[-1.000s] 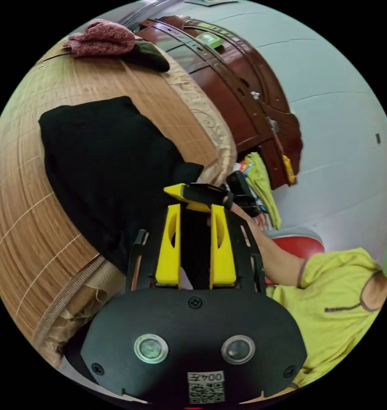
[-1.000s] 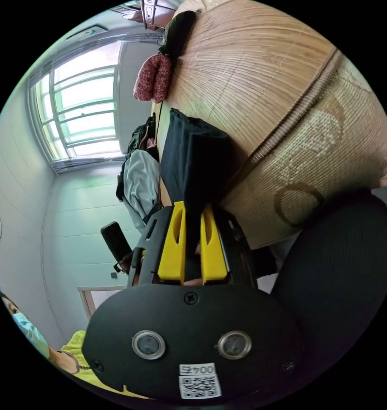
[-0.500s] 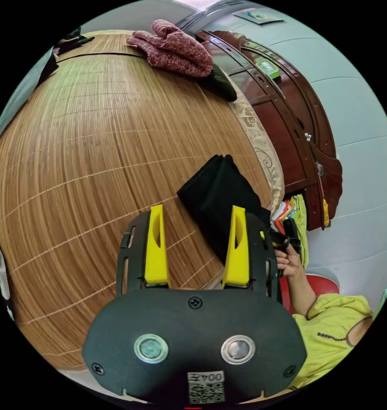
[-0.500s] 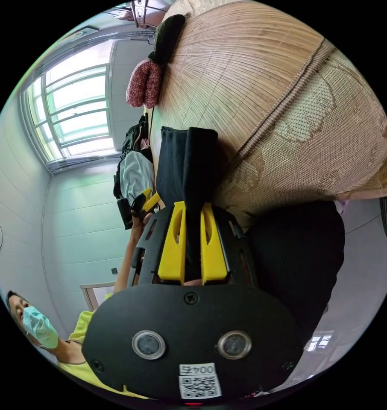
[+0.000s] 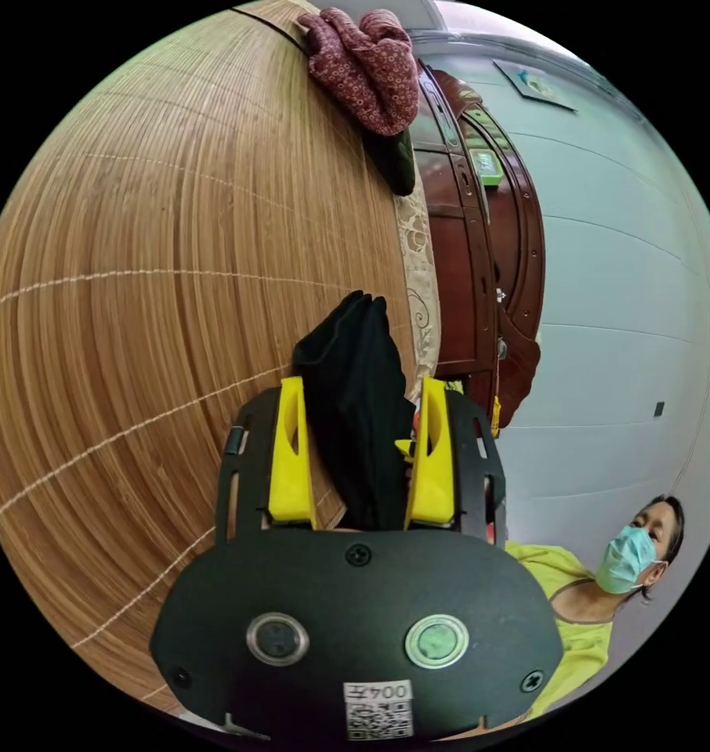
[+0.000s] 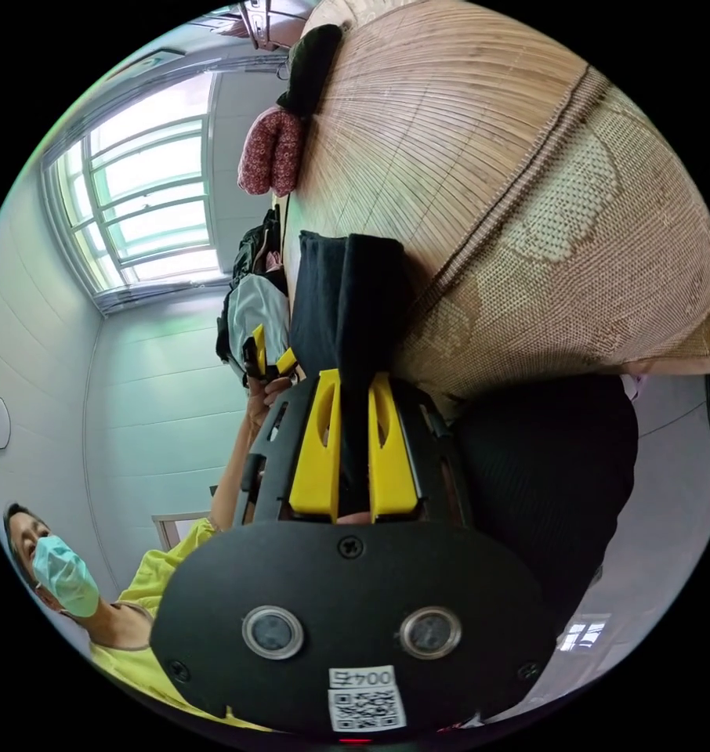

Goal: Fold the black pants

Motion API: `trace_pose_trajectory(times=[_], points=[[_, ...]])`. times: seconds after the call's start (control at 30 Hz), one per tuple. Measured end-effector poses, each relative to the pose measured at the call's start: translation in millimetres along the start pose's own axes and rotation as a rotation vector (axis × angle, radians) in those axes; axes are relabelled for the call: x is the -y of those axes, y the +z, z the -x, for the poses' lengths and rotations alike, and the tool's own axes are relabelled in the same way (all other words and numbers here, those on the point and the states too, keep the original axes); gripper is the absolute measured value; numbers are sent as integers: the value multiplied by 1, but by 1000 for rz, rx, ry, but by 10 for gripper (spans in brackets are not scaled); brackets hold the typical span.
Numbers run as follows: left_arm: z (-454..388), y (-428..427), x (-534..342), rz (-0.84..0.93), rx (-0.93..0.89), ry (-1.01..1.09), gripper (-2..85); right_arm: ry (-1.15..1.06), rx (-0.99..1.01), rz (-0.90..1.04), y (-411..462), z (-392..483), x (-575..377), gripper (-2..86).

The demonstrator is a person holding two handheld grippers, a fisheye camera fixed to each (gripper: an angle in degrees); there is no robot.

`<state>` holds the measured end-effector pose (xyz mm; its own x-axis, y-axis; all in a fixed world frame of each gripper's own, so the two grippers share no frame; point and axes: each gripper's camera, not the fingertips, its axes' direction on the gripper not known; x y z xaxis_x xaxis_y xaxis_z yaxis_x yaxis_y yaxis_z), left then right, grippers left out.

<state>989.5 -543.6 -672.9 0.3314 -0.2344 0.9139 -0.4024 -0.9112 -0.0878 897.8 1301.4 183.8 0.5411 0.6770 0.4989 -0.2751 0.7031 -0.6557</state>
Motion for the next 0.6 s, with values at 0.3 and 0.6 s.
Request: trace_pose_trajectory(times=[0.3,0.6], points=[[-44,52,-6,-23,220,180,83,-88,-134,-53,-58,25,-67,59],[-192,117,-61,-137,370,547,73,-263,-331,-199,-163,88,-166,56]])
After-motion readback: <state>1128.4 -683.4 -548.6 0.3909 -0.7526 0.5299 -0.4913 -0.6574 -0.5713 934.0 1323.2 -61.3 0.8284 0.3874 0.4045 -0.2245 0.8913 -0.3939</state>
